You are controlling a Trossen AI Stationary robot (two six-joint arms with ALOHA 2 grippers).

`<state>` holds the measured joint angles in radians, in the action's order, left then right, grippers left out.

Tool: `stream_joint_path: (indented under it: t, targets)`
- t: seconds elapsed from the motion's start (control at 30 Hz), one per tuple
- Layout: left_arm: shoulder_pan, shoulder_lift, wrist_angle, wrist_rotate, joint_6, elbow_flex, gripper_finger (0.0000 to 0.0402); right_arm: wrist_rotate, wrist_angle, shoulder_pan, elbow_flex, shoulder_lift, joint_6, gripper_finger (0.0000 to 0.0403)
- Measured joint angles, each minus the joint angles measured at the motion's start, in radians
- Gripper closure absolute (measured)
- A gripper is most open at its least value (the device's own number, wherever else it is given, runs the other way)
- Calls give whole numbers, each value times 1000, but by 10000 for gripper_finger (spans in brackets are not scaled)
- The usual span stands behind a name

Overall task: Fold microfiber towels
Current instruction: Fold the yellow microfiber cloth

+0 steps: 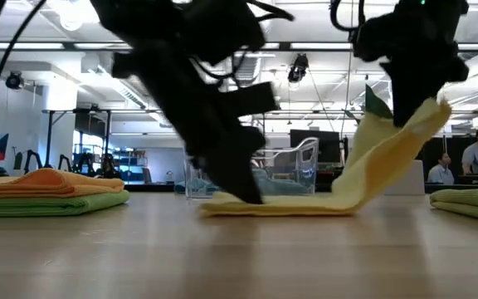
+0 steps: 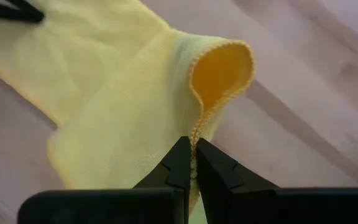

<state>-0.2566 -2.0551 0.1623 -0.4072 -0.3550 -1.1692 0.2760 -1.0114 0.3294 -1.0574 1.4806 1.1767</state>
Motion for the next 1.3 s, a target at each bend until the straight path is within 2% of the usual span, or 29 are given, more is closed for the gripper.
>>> stream_joint_path:
  t: [0.2,0.33,0.5,0.73,0.87,1.1,1.3]
  targets:
    - [-36,129,10,-51,-188,170,401,-14,43,12,74,8,-31,385]
    - [-42,188,-65,-71,-215,247,401,-10,103,9,119,7,-42,385]
    - [-42,205,-128,-68,-193,264,401,-19,269,6,167,13,-44,385]
    - [-46,205,-146,-63,-184,259,401,-18,288,-23,239,14,84,379]
    - [-46,205,-147,-63,-180,256,401,-22,344,-58,285,14,87,343]
    - [-46,207,-146,-56,-140,229,401,-54,331,-121,284,-22,81,253]
    - [-32,209,-169,-88,-100,197,401,-109,357,-107,296,-36,168,197]
